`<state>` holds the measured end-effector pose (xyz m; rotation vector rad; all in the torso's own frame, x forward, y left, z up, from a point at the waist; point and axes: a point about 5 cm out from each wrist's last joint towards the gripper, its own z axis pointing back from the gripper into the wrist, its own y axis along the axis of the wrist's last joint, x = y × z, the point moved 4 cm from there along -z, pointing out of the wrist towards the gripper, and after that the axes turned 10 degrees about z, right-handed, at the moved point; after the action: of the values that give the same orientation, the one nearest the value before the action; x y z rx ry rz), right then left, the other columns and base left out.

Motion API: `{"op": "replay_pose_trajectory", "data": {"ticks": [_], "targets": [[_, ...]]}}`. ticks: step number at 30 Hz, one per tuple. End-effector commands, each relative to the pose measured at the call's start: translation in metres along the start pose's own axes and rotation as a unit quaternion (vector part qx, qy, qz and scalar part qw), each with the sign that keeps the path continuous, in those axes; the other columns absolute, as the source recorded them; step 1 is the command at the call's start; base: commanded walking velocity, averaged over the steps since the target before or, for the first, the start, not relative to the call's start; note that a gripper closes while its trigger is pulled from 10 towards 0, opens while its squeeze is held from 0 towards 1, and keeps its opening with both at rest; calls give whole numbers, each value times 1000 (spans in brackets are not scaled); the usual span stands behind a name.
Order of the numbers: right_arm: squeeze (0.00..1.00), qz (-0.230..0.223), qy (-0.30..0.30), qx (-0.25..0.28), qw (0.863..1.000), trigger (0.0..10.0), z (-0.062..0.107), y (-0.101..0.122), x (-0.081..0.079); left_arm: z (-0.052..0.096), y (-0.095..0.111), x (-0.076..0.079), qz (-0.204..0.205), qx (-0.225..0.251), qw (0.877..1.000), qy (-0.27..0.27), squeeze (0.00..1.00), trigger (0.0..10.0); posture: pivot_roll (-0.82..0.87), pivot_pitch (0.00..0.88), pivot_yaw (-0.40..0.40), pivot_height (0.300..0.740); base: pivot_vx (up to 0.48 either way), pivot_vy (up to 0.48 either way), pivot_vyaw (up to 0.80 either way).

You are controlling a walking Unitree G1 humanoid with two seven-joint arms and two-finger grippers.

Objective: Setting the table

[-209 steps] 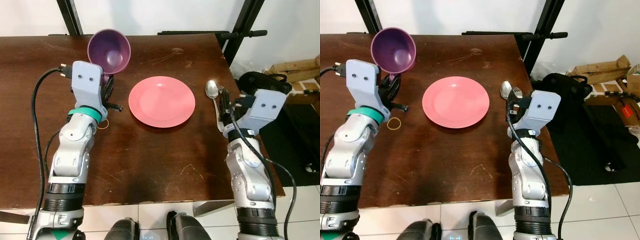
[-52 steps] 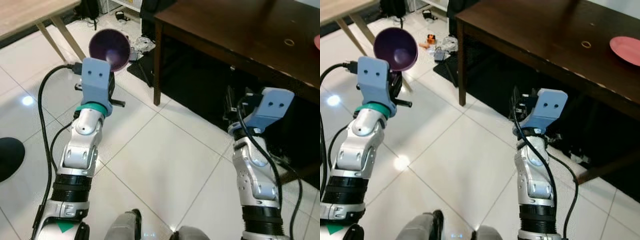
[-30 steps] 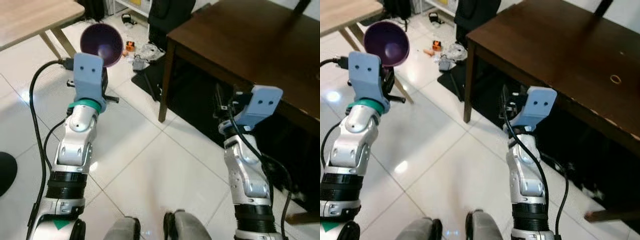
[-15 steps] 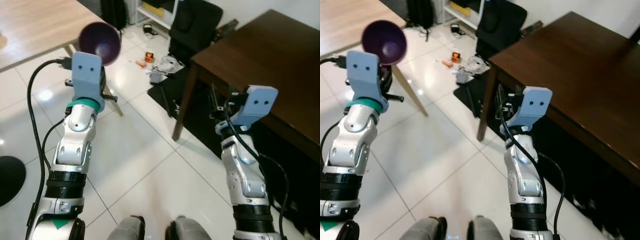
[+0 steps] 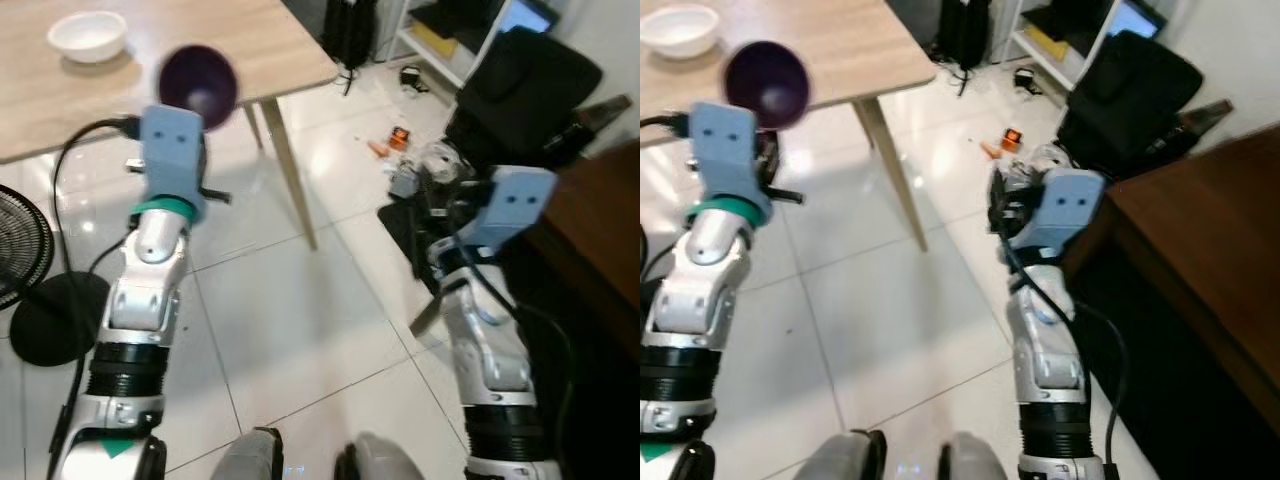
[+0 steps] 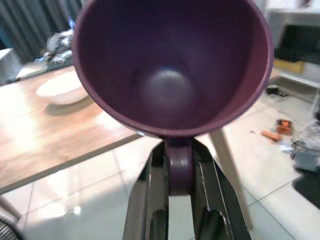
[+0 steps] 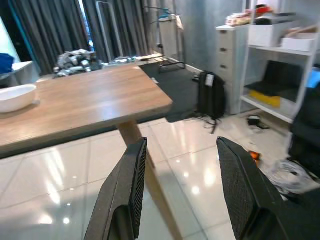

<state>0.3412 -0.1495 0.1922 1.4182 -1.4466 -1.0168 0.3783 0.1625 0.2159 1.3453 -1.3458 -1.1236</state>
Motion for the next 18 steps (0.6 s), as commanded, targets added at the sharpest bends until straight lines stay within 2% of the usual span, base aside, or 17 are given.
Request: {"op": "replay_pose_trajectory", "data": {"ticks": [1, 18], "targets": [[0, -3, -9, -9, 1000, 10000, 3, -5, 6, 1, -3, 6, -1, -5, 1000, -8, 0, 10000, 50, 35, 41, 740, 472, 0, 0], [0, -11, -5, -6, 1000, 10000, 2, -4, 4, 1, -3, 5, 0, -5, 1000, -7, 0, 10000, 52, 37, 42, 740, 472, 0, 0]]}}
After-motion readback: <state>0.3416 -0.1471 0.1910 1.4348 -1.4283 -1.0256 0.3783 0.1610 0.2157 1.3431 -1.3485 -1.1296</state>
